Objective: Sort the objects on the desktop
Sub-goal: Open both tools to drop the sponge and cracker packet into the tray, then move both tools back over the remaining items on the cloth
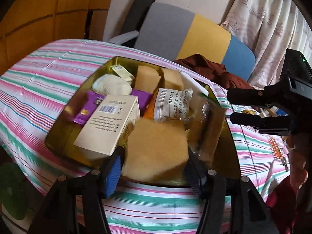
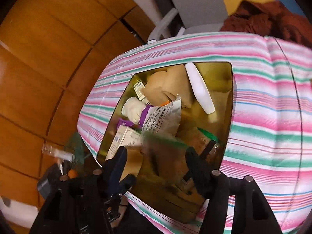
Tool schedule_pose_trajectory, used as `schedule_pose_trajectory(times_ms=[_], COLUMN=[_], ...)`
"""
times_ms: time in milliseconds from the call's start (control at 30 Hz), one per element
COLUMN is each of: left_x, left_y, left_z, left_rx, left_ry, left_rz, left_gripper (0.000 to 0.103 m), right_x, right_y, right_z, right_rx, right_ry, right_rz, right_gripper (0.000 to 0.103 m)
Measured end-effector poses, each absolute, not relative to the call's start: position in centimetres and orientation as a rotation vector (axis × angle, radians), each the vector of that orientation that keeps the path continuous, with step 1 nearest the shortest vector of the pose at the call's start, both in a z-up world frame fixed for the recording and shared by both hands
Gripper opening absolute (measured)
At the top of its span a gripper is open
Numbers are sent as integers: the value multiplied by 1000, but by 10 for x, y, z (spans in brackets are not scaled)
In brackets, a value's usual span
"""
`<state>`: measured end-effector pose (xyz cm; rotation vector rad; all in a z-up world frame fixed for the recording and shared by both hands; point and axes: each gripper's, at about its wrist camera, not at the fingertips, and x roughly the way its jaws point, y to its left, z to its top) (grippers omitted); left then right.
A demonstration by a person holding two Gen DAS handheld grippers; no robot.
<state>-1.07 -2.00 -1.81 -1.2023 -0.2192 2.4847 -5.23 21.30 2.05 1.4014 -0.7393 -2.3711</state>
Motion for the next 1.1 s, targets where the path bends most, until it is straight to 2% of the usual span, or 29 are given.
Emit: schedule_pose_trajectory(times_ms=[67,300,733,1100], left_x=[-6,6,9,20], left_y=[-18,-9,12,83], left_z=[-16,-11,10,26], left_rx=[-1183,-1146,-1115,-1066], left_ry=[-195,-140,-126,30], left_rz=[2510,2537,2555,2450], left_gripper=[61,61,61,61], right_x=[-51,-42,-20,12], right_y=[215,223,254,336], right_z=[22,26,26,15], right_rx=[1403,1388,1368,1461], right_ry=[-728,-687,-685,-749], right_rz=[-2400,-2459,-2502,-2615], right_gripper=[71,71,87,87])
